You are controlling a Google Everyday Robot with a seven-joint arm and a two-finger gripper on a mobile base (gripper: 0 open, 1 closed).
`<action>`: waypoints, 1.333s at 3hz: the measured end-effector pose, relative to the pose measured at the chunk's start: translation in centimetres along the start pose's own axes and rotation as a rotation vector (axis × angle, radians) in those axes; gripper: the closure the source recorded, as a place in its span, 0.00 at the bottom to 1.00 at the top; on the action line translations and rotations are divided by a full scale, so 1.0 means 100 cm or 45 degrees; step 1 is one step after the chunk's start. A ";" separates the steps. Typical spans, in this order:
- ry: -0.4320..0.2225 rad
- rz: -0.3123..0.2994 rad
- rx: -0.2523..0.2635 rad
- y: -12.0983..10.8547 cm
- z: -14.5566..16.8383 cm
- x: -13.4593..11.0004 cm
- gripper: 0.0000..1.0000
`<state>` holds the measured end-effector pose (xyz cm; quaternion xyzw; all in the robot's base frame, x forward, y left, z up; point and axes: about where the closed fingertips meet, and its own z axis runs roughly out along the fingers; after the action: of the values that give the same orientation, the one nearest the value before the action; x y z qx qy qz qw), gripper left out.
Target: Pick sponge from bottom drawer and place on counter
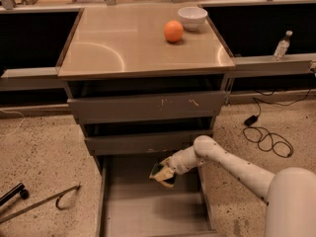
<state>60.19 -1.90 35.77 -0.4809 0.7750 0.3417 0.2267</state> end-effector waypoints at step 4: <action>-0.030 -0.167 0.136 0.119 -0.166 -0.183 1.00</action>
Offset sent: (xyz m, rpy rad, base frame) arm -0.0132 -0.0025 0.2088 -0.0413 -0.2119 -0.0592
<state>57.04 0.17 62.96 -0.5137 0.7562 0.2900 0.2830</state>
